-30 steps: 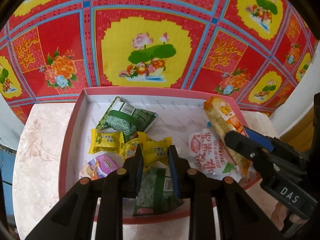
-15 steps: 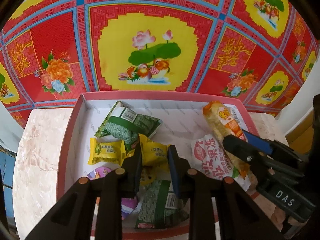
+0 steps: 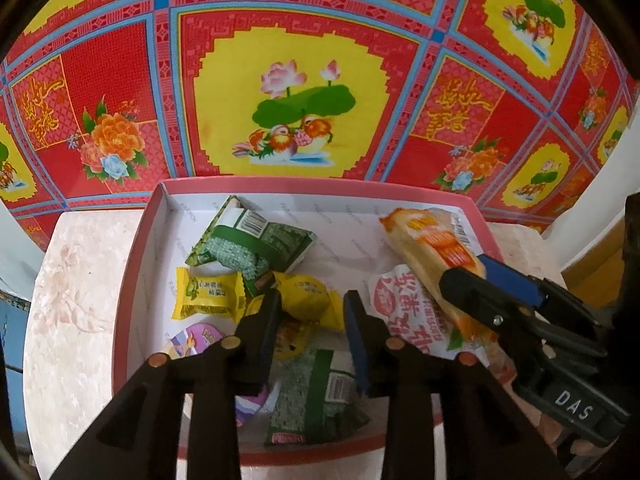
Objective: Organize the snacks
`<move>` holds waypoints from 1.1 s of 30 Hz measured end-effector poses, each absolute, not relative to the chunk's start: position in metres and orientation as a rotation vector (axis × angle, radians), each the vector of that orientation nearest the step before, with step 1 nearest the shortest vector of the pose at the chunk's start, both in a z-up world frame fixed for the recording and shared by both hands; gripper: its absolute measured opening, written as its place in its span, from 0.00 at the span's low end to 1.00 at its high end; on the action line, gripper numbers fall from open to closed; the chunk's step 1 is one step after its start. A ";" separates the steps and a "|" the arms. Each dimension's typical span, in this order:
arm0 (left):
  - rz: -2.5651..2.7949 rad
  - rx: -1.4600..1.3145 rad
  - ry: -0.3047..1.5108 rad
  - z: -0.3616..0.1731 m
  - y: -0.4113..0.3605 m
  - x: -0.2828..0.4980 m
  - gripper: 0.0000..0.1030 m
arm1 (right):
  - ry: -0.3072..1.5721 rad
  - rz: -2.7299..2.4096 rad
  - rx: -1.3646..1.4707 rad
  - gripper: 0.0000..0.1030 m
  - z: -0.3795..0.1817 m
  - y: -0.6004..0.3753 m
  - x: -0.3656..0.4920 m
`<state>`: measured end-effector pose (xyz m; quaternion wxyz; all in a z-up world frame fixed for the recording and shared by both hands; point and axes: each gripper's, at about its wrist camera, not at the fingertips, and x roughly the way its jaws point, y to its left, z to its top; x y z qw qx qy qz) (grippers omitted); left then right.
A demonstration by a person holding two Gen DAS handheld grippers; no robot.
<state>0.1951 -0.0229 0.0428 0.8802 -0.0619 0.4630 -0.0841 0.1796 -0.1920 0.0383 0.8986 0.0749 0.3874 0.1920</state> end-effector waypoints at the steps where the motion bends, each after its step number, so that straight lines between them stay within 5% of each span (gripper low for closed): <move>1: -0.176 -0.128 0.963 0.044 -0.022 0.193 0.36 | 0.799 0.396 0.155 0.51 0.039 -0.192 0.179; 15: -0.108 -0.078 0.908 0.069 -0.017 0.160 0.64 | 0.749 0.378 0.170 0.63 0.059 -0.195 0.146; 33: -0.085 -0.095 0.934 0.075 -0.013 0.110 0.65 | 0.768 0.355 0.158 0.65 0.058 -0.193 0.103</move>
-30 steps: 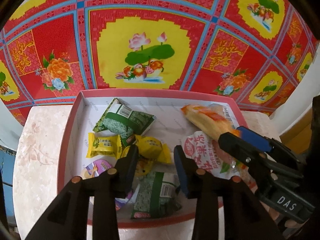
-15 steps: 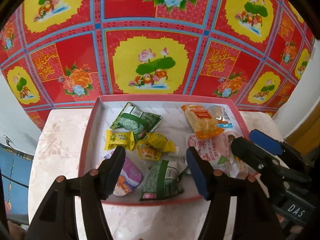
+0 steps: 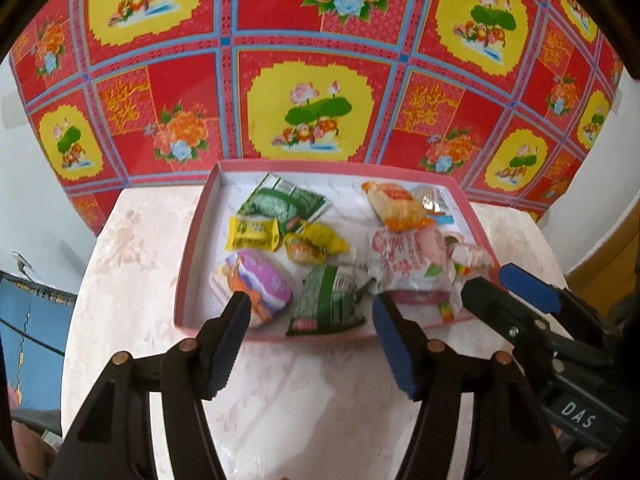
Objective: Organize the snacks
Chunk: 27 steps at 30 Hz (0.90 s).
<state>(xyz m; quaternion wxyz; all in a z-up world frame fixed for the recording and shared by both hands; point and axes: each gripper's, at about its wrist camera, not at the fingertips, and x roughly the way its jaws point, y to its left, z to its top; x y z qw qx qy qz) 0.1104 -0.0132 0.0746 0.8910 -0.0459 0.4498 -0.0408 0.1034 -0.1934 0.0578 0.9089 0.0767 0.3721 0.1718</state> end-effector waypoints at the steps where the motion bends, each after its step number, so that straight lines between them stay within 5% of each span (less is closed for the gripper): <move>1: -0.083 -0.096 0.937 0.073 -0.013 0.108 0.65 | 0.777 0.353 0.157 0.65 0.055 -0.194 0.101; 27: -0.059 -0.098 1.045 0.024 -0.019 0.100 0.65 | 0.933 0.242 0.112 0.65 0.004 -0.191 0.096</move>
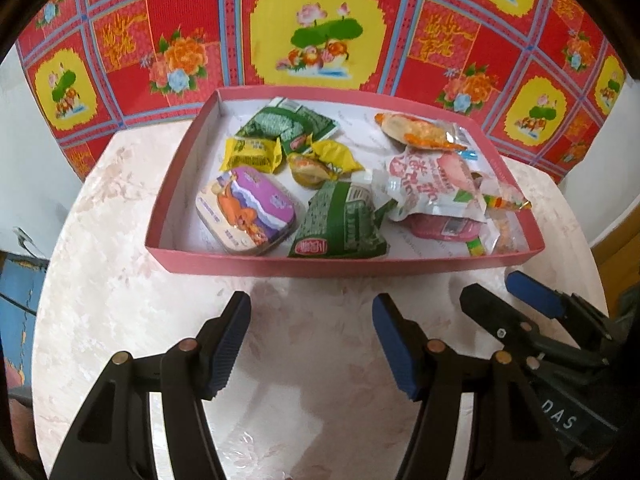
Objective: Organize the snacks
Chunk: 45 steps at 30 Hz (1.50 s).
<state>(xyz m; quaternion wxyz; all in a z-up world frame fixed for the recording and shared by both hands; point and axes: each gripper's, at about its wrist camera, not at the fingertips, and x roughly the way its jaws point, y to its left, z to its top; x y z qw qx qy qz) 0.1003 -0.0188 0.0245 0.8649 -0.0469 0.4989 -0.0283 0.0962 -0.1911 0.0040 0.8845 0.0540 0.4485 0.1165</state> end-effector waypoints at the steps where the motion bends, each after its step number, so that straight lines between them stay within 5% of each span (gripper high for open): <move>1: -0.061 -0.110 1.053 0.023 -0.018 0.101 0.65 | 0.932 0.239 0.111 0.65 0.004 -0.191 0.096; 45: -0.049 -0.094 1.046 0.019 -0.019 0.101 0.65 | 0.917 0.221 0.117 0.65 0.004 -0.191 0.094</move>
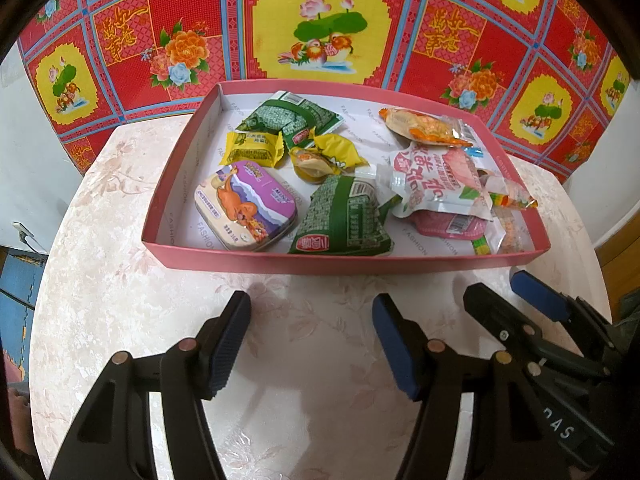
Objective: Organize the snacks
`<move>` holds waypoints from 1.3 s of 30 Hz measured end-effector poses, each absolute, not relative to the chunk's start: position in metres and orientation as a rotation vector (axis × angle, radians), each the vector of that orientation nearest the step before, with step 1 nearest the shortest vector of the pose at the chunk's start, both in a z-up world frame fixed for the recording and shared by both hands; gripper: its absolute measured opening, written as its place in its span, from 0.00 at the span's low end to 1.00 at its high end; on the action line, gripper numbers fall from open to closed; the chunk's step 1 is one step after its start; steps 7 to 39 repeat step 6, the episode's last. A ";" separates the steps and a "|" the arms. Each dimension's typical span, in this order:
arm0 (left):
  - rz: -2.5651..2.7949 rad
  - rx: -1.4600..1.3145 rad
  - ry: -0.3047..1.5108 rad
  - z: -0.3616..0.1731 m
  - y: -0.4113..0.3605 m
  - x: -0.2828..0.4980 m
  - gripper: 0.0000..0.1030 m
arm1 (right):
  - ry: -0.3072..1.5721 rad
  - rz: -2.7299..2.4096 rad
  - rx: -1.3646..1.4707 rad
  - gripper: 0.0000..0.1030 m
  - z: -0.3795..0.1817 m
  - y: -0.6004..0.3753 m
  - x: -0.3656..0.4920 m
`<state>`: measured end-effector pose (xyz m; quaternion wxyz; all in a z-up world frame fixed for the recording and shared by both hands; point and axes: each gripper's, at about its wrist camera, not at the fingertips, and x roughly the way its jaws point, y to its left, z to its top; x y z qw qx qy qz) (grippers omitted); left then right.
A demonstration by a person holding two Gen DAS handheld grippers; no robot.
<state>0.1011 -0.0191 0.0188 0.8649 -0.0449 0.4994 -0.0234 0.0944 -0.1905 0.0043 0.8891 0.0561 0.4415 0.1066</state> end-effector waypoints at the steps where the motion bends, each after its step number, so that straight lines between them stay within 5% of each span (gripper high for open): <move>1: -0.049 -0.094 1.046 0.019 -0.019 0.101 0.65 | 0.917 0.222 0.116 0.65 0.004 -0.190 0.094; 39: -0.048 -0.093 1.045 0.019 -0.019 0.101 0.65 | 0.916 0.221 0.115 0.65 0.004 -0.190 0.094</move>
